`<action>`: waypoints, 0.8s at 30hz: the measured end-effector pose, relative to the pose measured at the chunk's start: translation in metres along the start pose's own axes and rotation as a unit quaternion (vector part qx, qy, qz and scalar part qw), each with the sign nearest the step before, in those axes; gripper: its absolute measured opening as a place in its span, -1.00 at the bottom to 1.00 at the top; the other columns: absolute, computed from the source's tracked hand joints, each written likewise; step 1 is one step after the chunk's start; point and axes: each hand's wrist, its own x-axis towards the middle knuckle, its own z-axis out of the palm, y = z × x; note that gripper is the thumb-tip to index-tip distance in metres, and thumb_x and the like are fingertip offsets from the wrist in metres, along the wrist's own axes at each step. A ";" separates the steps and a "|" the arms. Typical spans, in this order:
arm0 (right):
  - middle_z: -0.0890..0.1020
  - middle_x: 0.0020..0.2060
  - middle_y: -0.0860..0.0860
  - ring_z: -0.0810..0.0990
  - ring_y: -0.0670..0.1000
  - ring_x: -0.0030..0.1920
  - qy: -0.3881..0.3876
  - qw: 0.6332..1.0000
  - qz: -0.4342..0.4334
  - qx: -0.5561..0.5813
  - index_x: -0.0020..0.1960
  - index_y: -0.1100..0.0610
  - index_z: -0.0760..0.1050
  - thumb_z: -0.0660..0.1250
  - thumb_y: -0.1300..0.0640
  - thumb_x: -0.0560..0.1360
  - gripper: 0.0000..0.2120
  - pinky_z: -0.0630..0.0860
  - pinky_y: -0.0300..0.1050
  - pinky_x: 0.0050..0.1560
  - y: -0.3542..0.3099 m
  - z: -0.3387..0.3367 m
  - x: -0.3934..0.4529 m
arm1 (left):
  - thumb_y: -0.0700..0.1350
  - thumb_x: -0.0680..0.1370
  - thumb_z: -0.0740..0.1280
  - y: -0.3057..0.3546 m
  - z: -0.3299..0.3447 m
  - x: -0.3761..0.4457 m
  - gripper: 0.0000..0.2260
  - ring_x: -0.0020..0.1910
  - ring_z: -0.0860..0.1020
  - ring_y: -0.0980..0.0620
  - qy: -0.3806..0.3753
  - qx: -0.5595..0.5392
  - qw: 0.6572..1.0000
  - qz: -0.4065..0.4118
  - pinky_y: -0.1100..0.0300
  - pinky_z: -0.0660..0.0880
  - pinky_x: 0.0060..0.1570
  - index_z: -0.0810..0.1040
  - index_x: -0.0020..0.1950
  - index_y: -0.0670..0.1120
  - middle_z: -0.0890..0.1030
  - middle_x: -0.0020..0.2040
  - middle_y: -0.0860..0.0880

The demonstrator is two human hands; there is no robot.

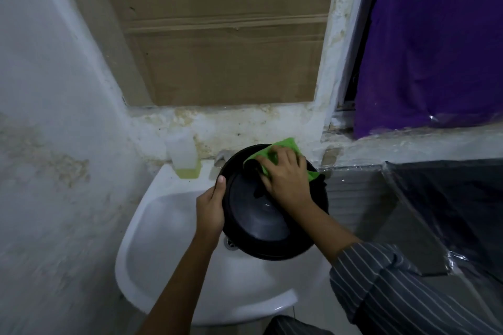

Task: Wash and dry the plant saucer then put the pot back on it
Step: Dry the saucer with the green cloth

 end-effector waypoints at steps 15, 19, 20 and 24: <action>0.41 0.15 0.13 0.45 0.12 0.12 -0.200 0.941 0.037 0.270 0.37 0.13 0.37 0.21 0.15 0.55 -0.61 0.34 -0.21 0.06 -0.047 -0.020 -0.056 | 0.10 0.58 0.21 0.004 0.028 -0.003 -0.65 -0.11 0.60 -0.02 0.044 -0.032 0.998 -0.007 0.11 0.53 -0.07 0.61 -0.01 -0.15 0.65 -0.15 -0.08; 0.46 0.21 0.10 0.40 0.11 0.25 -0.145 0.976 -0.011 0.162 0.38 0.00 0.37 0.24 0.11 0.49 -0.55 0.28 0.01 0.14 -0.030 -0.007 -0.026 | 0.08 0.59 0.19 0.006 0.029 -0.004 -0.68 -0.10 0.61 0.10 0.040 -0.035 0.999 0.007 0.27 0.51 -0.13 0.63 0.00 -0.10 0.67 -0.10 -0.02; 0.47 0.23 0.08 0.40 0.10 0.27 -0.138 0.981 -0.011 0.135 0.39 -0.05 0.36 0.24 0.08 0.48 -0.54 0.27 0.03 0.13 -0.024 -0.005 -0.019 | 0.09 0.58 0.19 0.006 0.029 -0.005 -0.68 -0.12 0.60 0.14 0.037 -0.024 0.999 0.011 0.33 0.50 -0.19 0.63 0.00 -0.09 0.67 -0.12 0.02; 0.43 0.25 0.05 0.39 0.13 0.25 -0.134 0.986 0.088 0.044 0.42 -0.15 0.26 0.20 -0.02 0.51 -0.52 0.34 0.07 0.14 0.009 -0.002 -0.002 | 0.05 0.58 0.23 0.008 0.030 -0.007 -0.71 -0.11 0.61 0.10 0.039 -0.024 0.999 0.005 0.26 0.53 -0.17 0.65 0.00 -0.11 0.67 -0.15 0.04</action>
